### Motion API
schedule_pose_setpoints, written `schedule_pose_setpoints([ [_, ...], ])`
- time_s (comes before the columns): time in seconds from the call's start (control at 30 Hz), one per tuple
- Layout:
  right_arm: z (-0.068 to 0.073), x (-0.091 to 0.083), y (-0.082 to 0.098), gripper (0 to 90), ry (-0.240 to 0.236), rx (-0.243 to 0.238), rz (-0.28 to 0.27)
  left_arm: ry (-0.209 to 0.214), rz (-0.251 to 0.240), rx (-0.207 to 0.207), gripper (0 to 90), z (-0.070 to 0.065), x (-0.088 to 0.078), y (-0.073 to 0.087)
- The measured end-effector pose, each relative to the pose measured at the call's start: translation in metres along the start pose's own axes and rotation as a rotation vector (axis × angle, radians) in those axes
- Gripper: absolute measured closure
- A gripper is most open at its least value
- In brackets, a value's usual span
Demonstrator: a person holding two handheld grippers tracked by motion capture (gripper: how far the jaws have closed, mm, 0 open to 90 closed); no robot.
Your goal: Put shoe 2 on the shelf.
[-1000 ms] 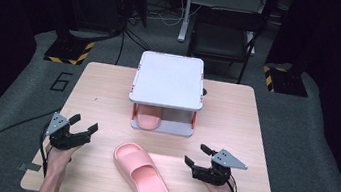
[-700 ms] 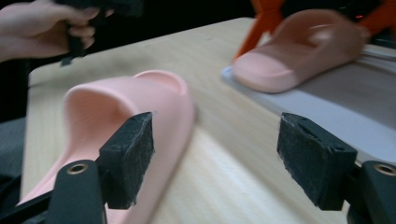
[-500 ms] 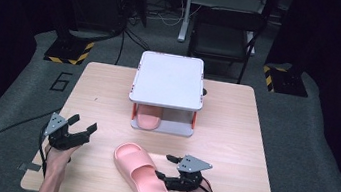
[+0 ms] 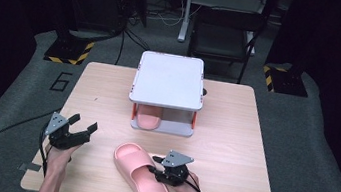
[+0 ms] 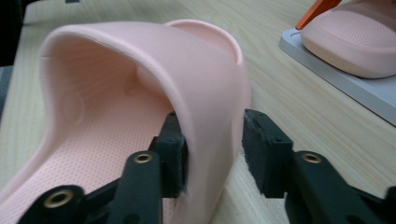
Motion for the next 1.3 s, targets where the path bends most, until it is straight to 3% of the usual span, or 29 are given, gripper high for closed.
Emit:
schedule_pose_setpoints([
  [0.1,0.003,0.004,0.000,66.4,0.005,-0.001,0.014,-0.001,0.000,0.000,16.6,0.000,0.000,0.000],
  [0.2,0.005,0.006,-0.003,76.2,0.078,-0.035,0.025,0.000,0.001,0.001,16.6,0.000,0.000,0.000],
  [0.27,0.004,0.005,-0.003,79.6,0.091,-0.049,0.037,-0.002,0.006,0.004,16.6,0.000,0.000,0.001],
  [0.4,0.002,0.003,-0.002,81.4,0.104,-0.039,0.043,-0.004,0.007,0.002,16.6,0.000,0.000,0.001],
  [0.6,-0.004,-0.009,0.000,81.6,0.130,-0.059,0.040,-0.007,0.009,-0.001,16.6,0.001,0.000,0.001],
  [0.67,-0.008,-0.017,0.002,81.6,0.147,-0.034,0.033,-0.007,0.010,-0.001,16.6,0.001,0.000,0.001],
  [0.83,-0.030,-0.039,0.007,81.5,0.227,0.031,0.023,-0.004,0.009,0.001,16.6,0.000,0.001,0.001],
  [1.0,-0.058,-0.057,0.010,81.5,0.359,0.104,0.010,-0.003,0.001,-0.004,16.6,-0.001,0.002,0.002],
  [1.2,-0.089,-0.067,0.016,81.3,0.512,0.131,0.049,-0.004,0.007,-0.004,16.6,0.000,0.002,0.002],
  [1.3,-0.105,-0.068,0.020,80.9,0.562,0.151,0.071,-0.003,0.005,-0.004,16.6,-0.001,0.002,0.003],
])
Point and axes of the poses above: each handheld gripper's, and its own axes: x roughly forward along the jaws, y roughly out of its underside, z roughly to its left, the point moved 3 cm from there along x, roughly forward along the jaws, and after that the axes turned 8 degrees about -x, right-handed, at the moved point
